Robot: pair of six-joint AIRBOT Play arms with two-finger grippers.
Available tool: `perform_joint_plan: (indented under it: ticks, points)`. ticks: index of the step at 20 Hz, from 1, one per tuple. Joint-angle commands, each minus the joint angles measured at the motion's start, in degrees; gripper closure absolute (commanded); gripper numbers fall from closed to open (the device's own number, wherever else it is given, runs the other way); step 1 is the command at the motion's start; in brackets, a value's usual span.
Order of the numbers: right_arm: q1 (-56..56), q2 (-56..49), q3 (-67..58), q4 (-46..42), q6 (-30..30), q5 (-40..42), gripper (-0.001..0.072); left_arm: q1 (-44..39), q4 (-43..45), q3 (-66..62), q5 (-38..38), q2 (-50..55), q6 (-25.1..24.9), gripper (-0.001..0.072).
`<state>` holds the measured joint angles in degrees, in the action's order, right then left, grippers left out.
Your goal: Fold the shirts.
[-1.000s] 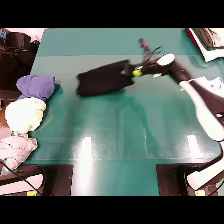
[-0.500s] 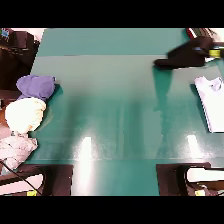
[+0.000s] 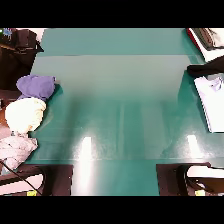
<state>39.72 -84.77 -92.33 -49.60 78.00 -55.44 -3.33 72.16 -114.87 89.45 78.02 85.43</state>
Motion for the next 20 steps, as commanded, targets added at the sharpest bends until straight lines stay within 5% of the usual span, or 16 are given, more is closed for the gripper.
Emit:
perform_joint_plan:
  ticks: [1,8,20]
  points:
    - [1.77,1.46,-0.07,-0.04,0.44,0.33,0.0697,-0.02,-0.68,0.02,0.13,0.0,0.09,0.0685]
    - [1.92,7.32,-0.07,-1.81,0.74,0.0,0.0697,-0.02,-0.66,0.0,0.13,0.02,-0.37,0.0685]
    - [1.92,10.82,0.2,-39.08,12.7,-24.3,0.0695,-0.02,-0.66,0.0,0.17,0.0,-1.97,0.0685]
